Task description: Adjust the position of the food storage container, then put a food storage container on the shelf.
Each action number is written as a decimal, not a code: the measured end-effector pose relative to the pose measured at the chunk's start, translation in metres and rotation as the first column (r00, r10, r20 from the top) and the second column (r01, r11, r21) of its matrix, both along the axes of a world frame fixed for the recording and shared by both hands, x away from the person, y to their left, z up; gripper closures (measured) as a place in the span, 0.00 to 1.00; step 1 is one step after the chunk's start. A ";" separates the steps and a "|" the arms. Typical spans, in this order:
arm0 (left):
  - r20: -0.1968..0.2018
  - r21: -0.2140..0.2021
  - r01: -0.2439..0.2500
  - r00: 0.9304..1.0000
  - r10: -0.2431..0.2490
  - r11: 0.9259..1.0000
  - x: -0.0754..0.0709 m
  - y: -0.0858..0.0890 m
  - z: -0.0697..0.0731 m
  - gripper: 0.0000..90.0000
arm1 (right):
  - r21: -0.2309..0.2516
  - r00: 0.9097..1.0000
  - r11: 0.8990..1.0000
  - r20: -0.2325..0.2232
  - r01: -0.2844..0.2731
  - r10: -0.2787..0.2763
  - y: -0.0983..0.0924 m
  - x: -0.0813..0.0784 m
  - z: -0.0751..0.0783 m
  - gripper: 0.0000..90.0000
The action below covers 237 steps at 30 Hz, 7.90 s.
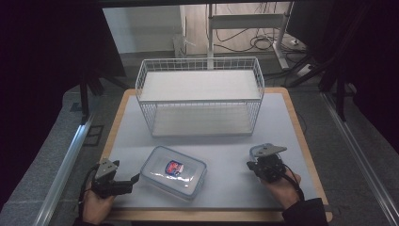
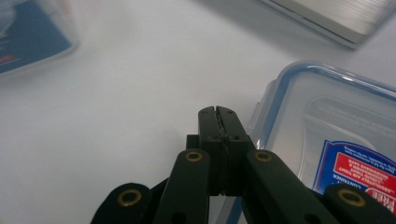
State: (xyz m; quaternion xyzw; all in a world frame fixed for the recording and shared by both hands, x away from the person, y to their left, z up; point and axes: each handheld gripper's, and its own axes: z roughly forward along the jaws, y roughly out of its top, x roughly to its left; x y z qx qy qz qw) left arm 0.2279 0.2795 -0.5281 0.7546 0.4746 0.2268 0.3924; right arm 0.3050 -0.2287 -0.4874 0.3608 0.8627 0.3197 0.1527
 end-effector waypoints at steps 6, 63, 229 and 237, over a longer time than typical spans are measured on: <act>-0.003 -0.026 0.003 1.000 -0.003 1.000 0.001 0.001 -0.001 0.06 | 0.045 0.997 0.997 0.009 0.070 -0.070 -0.020 0.007 0.003 1.00; -0.256 -0.078 0.227 0.936 -0.240 0.971 0.033 -0.109 0.001 1.00 | 0.150 0.985 0.983 -0.125 -0.103 0.122 0.032 -0.018 -0.009 0.99; -0.188 -0.505 0.257 0.899 -0.395 0.824 0.035 -0.099 0.015 0.56 | 0.516 0.940 0.856 -0.290 -0.006 0.182 0.011 0.003 -0.003 0.55; -0.186 -0.525 0.250 0.899 -0.396 0.814 0.033 -0.097 0.016 0.59 | 0.559 0.929 0.828 -0.324 0.035 0.179 0.006 0.001 -0.007 0.58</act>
